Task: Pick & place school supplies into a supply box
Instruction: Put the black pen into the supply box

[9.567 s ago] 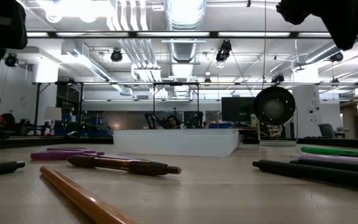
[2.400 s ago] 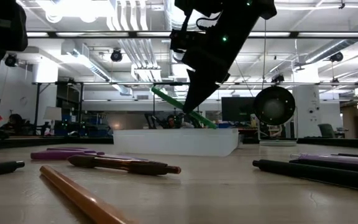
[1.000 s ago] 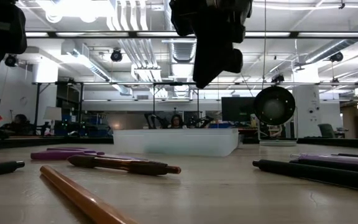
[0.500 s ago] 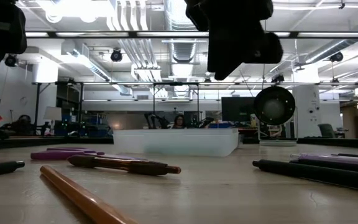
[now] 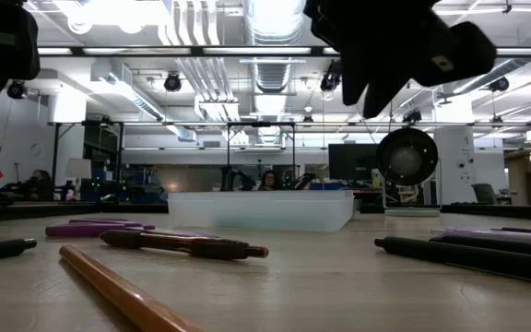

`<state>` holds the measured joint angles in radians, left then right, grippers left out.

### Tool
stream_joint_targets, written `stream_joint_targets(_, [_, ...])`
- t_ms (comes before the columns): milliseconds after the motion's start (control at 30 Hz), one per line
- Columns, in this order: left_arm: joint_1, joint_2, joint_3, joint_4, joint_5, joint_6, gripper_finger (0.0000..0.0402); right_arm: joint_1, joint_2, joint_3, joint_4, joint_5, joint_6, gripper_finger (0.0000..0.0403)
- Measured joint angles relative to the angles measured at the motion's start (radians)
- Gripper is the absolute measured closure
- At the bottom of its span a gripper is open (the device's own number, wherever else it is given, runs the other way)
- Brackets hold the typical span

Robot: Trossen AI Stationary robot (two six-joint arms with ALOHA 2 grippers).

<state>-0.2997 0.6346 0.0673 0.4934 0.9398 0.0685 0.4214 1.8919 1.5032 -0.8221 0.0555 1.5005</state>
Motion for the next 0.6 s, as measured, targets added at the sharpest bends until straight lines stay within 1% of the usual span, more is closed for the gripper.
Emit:
stream_joint_targets(233, [0.0, 0.0, 0.0, 0.0, 0.0, 0.0, 0.0297, 0.019, 0.0, 0.0, -0.004, -0.007, 0.057, 0.0335])
stream_joint_targets(367, [0.0, 0.0, 0.0, -0.001, 0.0, 0.0, 0.0297, 0.027, 0.031, 0.02, -0.02, -0.011, 0.069, 0.0331])
stream_joint_targets(467, [0.0, 0.0, 0.0, -0.001, 0.0, 0.0, 0.0297, 0.044, 0.073, 0.062, -0.09, -0.027, 0.107, 0.0326])
stream_joint_targets(600, [0.0, 0.0, 0.0, -0.001, 0.0, 0.0, 0.0297, 0.065, 0.138, 0.161, -0.193, -0.063, 0.135, 0.0322])
